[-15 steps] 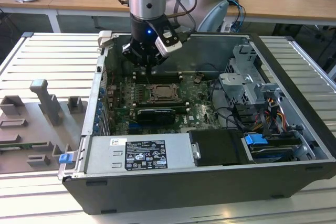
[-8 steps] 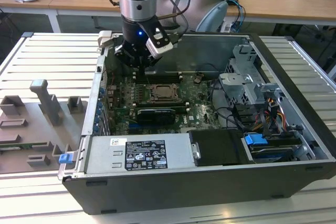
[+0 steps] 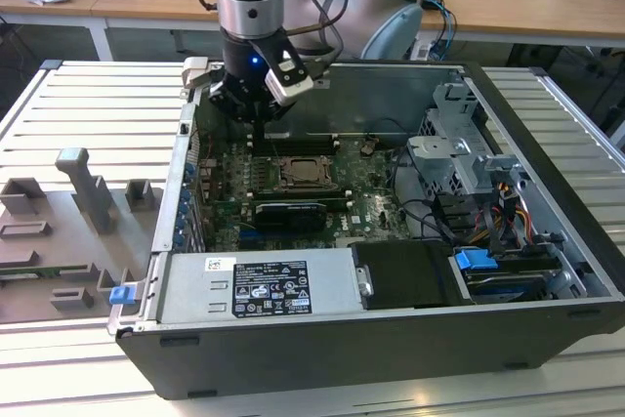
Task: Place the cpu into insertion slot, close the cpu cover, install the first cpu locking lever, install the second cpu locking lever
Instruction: 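Install the first cpu locking lever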
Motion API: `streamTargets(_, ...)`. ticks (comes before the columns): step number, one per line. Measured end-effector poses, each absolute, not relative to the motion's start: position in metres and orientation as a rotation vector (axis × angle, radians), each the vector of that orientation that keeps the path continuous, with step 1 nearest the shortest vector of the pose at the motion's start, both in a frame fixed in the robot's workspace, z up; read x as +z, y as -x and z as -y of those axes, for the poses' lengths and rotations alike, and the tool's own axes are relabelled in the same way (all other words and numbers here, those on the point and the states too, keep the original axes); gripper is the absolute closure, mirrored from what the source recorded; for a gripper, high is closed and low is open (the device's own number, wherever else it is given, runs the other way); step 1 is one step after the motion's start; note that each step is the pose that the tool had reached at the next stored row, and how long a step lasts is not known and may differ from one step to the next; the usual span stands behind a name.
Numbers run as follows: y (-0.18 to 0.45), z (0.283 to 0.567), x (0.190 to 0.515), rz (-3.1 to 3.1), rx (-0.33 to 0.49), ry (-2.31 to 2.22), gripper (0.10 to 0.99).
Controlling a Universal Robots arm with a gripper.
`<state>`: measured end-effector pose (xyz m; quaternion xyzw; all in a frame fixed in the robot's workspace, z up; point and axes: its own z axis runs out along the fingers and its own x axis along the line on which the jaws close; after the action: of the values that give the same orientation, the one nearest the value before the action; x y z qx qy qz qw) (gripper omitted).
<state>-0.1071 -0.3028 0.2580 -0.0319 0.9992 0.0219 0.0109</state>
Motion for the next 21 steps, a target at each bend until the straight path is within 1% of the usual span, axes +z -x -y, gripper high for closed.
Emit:
streamTargets(5,0.107,0.294,0.257,-3.117,0.069,0.1,0.98)
streamTargets(21,0.096,0.294,0.256,-3.117,0.07,0.1,0.98)
